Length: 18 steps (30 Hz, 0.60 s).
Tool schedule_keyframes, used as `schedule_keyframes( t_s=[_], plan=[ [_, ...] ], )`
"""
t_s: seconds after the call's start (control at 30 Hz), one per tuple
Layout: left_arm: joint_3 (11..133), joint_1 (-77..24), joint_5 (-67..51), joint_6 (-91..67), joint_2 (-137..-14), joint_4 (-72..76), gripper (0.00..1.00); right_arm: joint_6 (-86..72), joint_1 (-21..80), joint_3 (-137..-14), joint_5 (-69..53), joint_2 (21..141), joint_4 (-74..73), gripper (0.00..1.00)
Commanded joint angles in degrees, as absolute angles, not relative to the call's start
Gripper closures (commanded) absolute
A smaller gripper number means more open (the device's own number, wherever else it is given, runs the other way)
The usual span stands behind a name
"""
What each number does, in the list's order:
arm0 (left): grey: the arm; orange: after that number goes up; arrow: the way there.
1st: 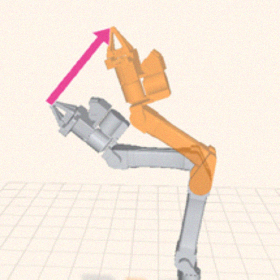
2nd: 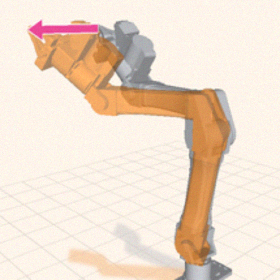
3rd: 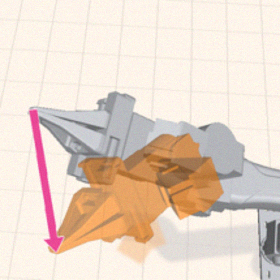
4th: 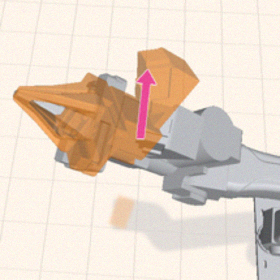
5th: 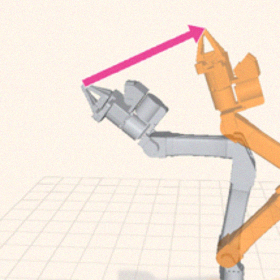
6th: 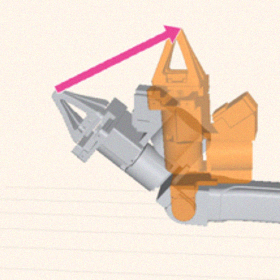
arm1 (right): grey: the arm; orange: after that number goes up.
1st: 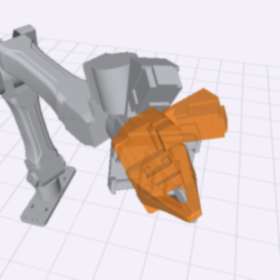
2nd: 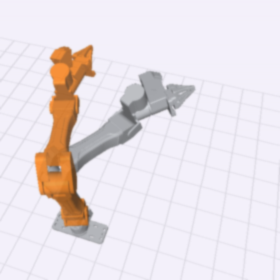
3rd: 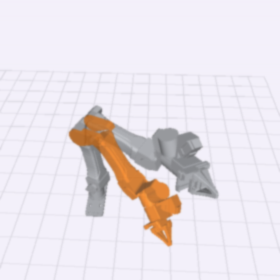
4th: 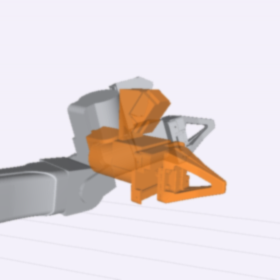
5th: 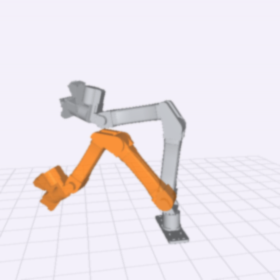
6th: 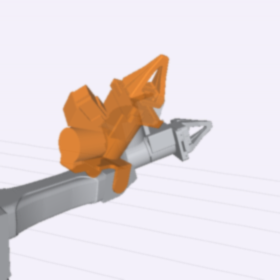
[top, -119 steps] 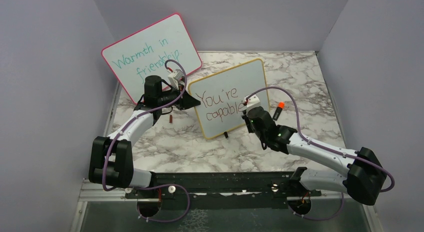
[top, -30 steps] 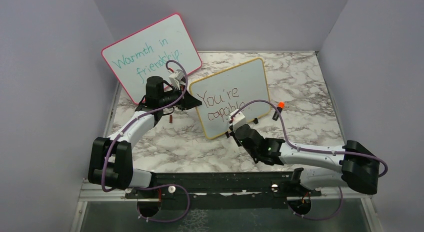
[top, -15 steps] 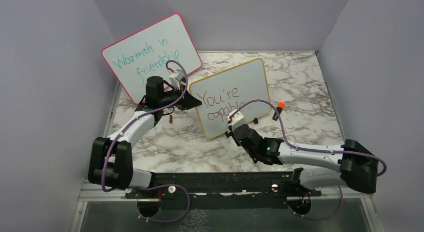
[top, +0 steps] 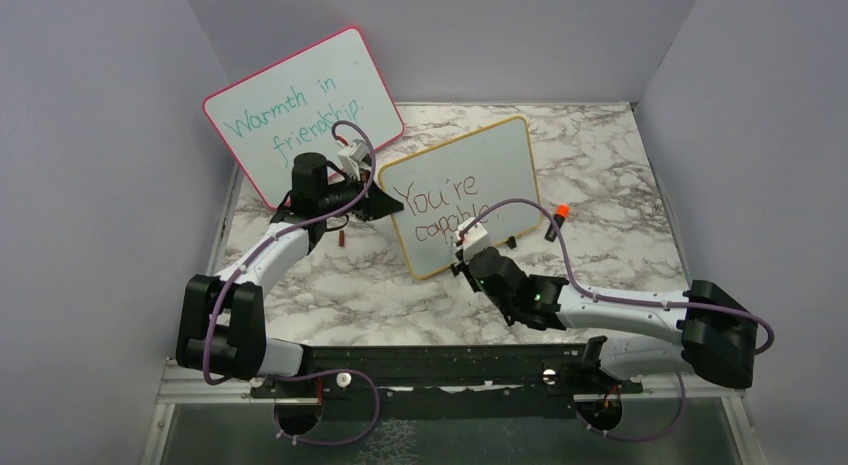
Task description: Write a sentence on the whiteboard
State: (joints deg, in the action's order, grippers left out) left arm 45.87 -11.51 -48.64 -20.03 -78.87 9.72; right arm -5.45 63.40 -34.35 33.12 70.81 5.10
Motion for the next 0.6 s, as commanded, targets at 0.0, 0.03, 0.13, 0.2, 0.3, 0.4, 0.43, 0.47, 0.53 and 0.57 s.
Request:
schedule_keyframes(
  t_s=[0.0, 0.03, 0.13, 0.2, 0.3, 0.4, 0.43, 0.47, 0.53, 0.57],
  plan=[
    [45.0, -12.1, -40.1, -15.6, -80.9, 2.8, 1.00, -5.2, 63.5, -35.2, 30.4, 70.7, 4.9, 0.99],
    [45.0, -12.1, -40.1, -15.6, -81.0, 2.7, 1.00, -5.1, 63.5, -35.3, 30.0, 70.7, 4.5, 0.99],
    [45.0, -12.1, -40.1, -15.6, -81.0, 2.7, 1.00, -4.9, 63.5, -35.4, 28.3, 70.8, 3.7, 0.99],
    [45.1, -12.1, -40.1, -15.6, -81.0, 2.7, 1.00, -5.0, 63.5, -35.4, 28.0, 70.8, 3.0, 0.99],
    [45.0, -12.1, -39.9, -15.6, -80.9, 2.6, 1.00, -5.8, 63.5, -35.7, 29.4, 71.1, 1.3, 0.99],
    [45.1, -12.2, -39.9, -15.5, -81.0, 2.6, 1.00, -7.5, 63.5, -35.7, 32.4, 71.1, 0.1, 0.99],
    [45.1, -12.1, -39.9, -15.5, -80.9, 2.6, 1.00, -8.2, 63.5, -35.7, 33.2, 71.0, -1.4, 0.99],
    [45.0, -12.2, -39.9, -15.5, -80.9, 2.6, 1.00, -8.4, 63.5, -35.7, 33.7, 70.8, -1.7, 0.99],
    [45.1, -12.2, -39.9, -15.6, -81.0, 2.6, 1.00, -9.0, 63.5, -35.8, 34.5, 70.9, -2.1, 0.99],
    [45.1, -12.1, -39.9, -15.6, -80.9, 2.6, 1.00, -9.4, 63.5, -36.1, 35.0, 71.2, -2.8, 0.99]
  ],
)
